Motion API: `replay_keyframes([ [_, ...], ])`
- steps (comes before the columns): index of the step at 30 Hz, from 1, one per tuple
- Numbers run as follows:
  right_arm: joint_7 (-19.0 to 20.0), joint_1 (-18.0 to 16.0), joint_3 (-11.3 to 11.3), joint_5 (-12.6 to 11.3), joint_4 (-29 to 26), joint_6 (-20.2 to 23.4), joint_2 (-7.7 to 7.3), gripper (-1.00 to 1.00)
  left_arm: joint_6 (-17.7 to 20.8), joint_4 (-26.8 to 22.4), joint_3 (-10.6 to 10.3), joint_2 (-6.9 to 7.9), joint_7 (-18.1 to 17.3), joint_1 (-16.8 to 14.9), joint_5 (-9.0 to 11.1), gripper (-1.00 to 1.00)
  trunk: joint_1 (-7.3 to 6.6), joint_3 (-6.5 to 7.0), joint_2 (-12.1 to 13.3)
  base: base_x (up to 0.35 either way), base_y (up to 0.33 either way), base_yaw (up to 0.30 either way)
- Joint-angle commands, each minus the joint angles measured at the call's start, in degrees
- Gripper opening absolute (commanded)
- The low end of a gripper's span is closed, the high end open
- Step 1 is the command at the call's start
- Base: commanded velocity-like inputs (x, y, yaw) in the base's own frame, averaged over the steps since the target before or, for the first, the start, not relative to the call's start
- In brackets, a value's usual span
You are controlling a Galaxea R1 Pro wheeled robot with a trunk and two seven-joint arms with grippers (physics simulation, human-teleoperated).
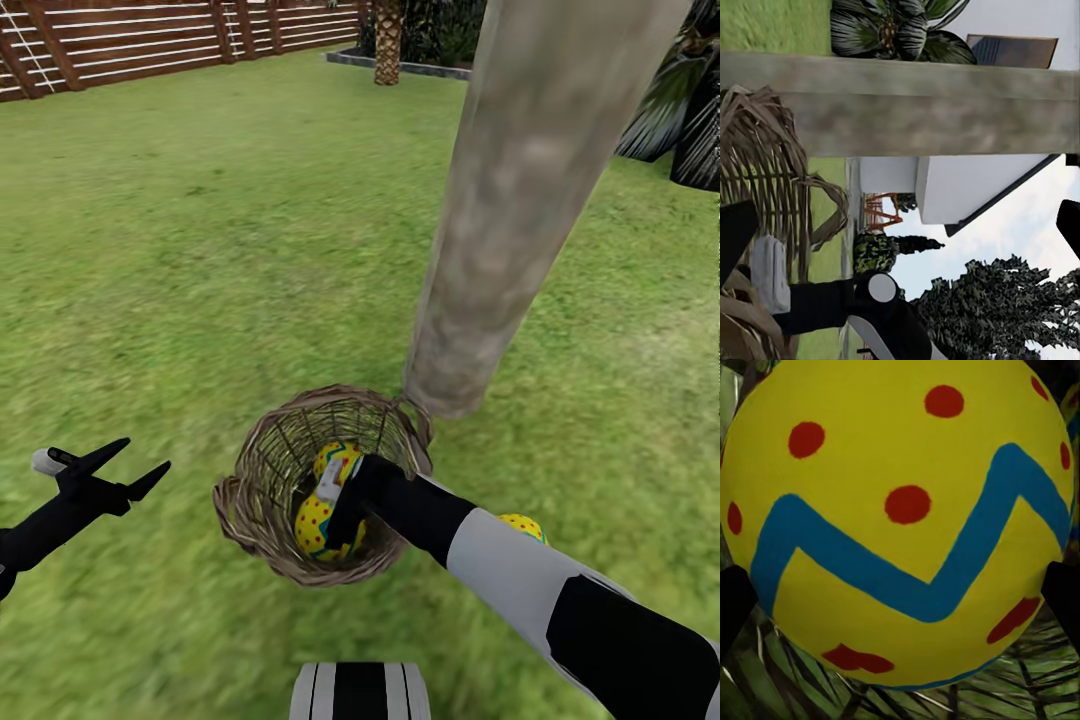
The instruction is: Take the three Easter eggs out of the wicker basket on the lawn in the garden, then place them on the lawn next to a single tree (choose any tree) so that all three eggs are next to the same tree and none are left in the basket.
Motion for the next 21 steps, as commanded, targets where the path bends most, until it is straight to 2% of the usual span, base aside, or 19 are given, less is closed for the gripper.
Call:
replay_keyframes([
  [1, 0.86, -0.04, 0.04, 0.63, -0.06, 0.07, -0.01, -1.0, 0.21, 0.01, 0.0, 0.01, -0.13, -0.02, 0.0, 1.0, -0.03, 0.19, 0.0, 0.0, 0.0, 0.0],
  [13, 0.89, -0.04, -0.48, 0.59, -1.24, -0.17, -0.21, -1.0, 0.21, -0.07, 0.0, 0.01, -0.13, -0.02, 0.0, 1.0, -0.34, 2.85, 0.16, 0.0, 0.0, 0.0],
  [17, 0.7, -0.03, -0.5, 0.79, -4.24, 0.36, -0.43, -1.0, 0.21, -0.42, 0.0, 0.01, -0.14, -0.02, 0.0, 1.0, -0.44, 3.73, 0.22, 0.0, 0.0, 0.0],
  [21, -0.41, -0.04, -0.43, 0.9, -4.78, 0.97, -0.33, -1.0, 0.21, -0.6, 0.0, 0.01, -0.14, -0.02, 0.0, 1.0, -0.55, 4.62, 0.27, 0.0, 0.0, 0.0],
])
